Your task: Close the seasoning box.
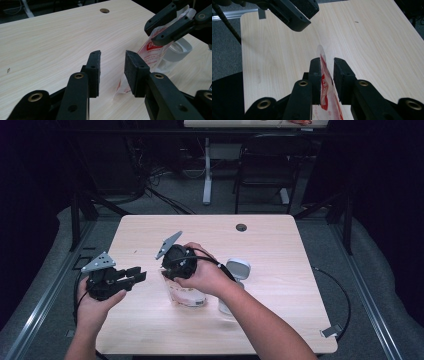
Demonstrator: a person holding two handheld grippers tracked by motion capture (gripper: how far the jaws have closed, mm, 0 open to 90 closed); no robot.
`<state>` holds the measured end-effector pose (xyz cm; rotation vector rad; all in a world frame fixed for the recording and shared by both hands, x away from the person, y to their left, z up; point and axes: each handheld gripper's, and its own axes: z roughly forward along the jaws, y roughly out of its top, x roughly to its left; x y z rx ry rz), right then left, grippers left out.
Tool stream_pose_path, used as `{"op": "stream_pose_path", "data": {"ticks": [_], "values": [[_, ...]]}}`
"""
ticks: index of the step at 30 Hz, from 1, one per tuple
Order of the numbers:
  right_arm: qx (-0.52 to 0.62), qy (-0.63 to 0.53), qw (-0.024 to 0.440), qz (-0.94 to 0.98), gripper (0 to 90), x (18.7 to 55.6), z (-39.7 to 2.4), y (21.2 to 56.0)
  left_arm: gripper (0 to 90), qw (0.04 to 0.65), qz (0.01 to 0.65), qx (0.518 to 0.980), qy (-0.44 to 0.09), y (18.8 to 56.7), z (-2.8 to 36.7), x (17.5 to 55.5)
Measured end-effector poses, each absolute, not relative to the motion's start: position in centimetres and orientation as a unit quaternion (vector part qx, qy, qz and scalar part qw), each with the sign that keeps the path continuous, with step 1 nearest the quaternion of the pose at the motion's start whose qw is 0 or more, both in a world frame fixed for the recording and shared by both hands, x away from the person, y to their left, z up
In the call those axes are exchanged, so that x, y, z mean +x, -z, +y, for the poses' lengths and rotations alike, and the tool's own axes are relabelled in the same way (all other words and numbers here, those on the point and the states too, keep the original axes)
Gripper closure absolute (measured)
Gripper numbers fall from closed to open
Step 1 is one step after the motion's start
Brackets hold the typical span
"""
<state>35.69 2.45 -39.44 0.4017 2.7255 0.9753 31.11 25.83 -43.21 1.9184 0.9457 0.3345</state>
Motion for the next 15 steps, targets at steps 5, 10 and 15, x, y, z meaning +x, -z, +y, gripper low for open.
{"op": "stream_pose_path", "data": {"ticks": [5, 10, 15], "values": [[0.138, -0.325, 0.105, 0.930, 77.8, 35.92, 2.79, 39.78, 66.2, 0.470, 0.387, 0.782, -0.137, 43.24, 25.78, 31.12], [0.140, -0.319, 0.098, 0.932, 77.9, 36.18, 3.05, 39.92, 66.0, 0.470, 0.386, 0.782, -0.135, 43.26, 25.78, 31.14], [0.136, -0.311, 0.096, 0.936, 78.0, 36.25, 3.33, 40.04, 65.8, 0.471, 0.387, 0.782, -0.135, 43.27, 25.76, 31.12]]}}
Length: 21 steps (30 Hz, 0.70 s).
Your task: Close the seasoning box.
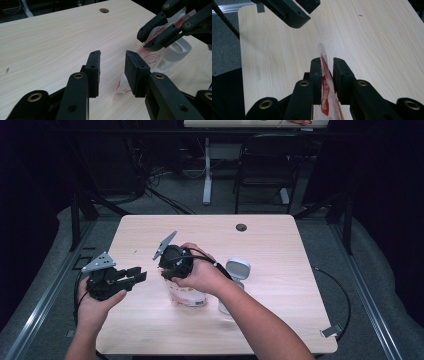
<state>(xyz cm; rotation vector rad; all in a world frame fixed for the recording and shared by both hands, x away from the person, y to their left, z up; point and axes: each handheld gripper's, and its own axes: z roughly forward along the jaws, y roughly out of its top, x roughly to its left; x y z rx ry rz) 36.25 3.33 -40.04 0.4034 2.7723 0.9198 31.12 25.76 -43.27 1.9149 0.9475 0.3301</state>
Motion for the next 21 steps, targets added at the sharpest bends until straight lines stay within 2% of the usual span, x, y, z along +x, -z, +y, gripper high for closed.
{"op": "stream_pose_path", "data": {"ticks": [6, 15, 21], "values": [[0.128, -0.294, 0.097, 0.942, 80.3, 36.38, 3.66, 40.00, 65.8, 0.470, 0.386, 0.782, -0.135, 43.28, 25.74, 31.13], [0.120, -0.293, 0.079, 0.945, 88.9, 36.63, 3.48, 39.94, 65.7, 0.469, 0.385, 0.783, -0.135, 43.37, 25.71, 31.15], [0.108, -0.292, 0.085, 0.947, 89.6, 36.70, 3.30, 39.93, 65.9, 0.470, 0.383, 0.784, -0.133, 43.39, 25.68, 31.18]]}}
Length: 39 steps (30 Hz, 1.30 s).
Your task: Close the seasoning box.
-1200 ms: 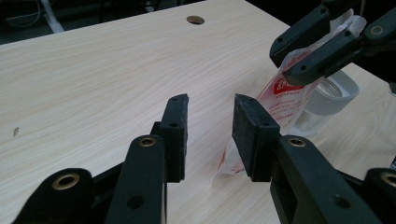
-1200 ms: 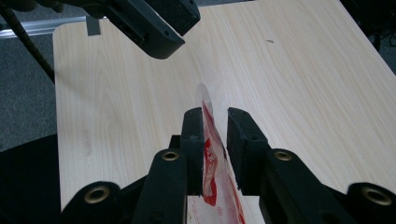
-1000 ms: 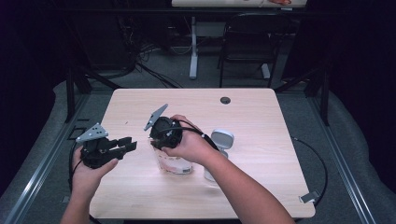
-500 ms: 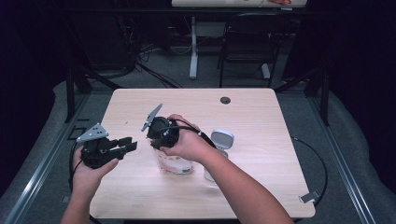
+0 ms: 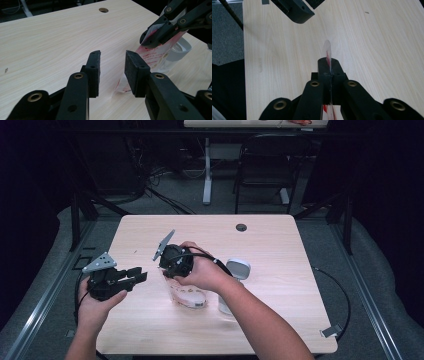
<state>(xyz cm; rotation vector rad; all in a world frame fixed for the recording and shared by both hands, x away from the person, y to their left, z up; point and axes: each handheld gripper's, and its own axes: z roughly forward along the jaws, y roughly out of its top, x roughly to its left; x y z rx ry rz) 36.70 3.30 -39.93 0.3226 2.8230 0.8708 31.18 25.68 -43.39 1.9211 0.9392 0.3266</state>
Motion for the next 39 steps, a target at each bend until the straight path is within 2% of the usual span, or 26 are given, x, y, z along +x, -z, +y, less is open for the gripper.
{"op": "stream_pose_path", "data": {"ticks": [19, 31, 39], "values": [[0.108, -0.316, 0.079, 0.939, 89.8, 36.4, 1.1, 39.4, 59.9, 0.478, 0.369, 0.787, -0.126, 43.6, 25.1, 31.2], [0.106, -0.346, 0.083, 0.929, 89.8, 35.6, -0.1, 37.5, 55.9, 0.472, 0.346, 0.804, -0.104, 44.9, 24.0, 31.7], [0.101, -0.356, 0.090, 0.924, 89.8, 34.9, -0.9, 36.1, 56.4, 0.479, 0.334, 0.805, -0.105, 45.2, 23.1, 31.6]]}}
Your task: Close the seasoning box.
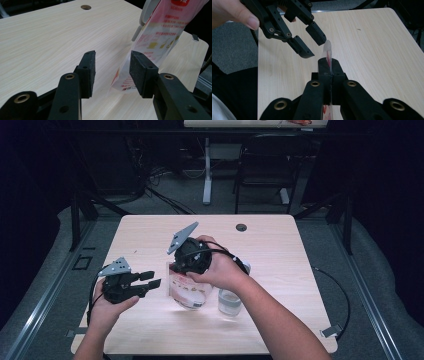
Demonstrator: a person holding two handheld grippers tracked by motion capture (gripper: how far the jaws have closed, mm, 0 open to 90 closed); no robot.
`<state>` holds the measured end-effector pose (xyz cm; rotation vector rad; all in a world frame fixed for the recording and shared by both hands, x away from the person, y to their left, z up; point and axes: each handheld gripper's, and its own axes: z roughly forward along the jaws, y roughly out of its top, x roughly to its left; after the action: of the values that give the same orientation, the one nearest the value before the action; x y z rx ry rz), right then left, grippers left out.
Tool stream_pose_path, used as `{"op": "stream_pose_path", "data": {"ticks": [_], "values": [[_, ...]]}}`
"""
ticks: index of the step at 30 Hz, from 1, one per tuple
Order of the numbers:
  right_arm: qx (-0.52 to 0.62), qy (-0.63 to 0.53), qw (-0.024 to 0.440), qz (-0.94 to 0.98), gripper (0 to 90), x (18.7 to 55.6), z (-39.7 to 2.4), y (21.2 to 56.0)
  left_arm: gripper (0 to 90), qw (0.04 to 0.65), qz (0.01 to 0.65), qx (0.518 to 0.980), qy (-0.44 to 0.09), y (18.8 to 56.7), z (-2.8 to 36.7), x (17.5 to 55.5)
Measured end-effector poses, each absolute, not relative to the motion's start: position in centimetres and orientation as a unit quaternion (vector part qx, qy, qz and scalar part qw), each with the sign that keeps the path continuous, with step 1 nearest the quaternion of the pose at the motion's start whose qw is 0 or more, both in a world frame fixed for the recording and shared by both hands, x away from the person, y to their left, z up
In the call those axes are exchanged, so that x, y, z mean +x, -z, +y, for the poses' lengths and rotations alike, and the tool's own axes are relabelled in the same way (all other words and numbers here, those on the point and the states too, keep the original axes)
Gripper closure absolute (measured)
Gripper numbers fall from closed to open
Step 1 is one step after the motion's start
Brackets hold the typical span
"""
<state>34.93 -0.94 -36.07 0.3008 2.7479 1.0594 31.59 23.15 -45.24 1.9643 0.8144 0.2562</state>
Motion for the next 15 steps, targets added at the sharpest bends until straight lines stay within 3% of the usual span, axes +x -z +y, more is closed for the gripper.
{"op": "stream_pose_path", "data": {"ticks": [15], "values": [[0.095, -0.369, 0.100, 0.919, 89.8, 34.2, -2.0, 34.0, 54.5, 0.473, 0.315, 0.818, -0.090, 46.0, 21.7, 31.6]]}}
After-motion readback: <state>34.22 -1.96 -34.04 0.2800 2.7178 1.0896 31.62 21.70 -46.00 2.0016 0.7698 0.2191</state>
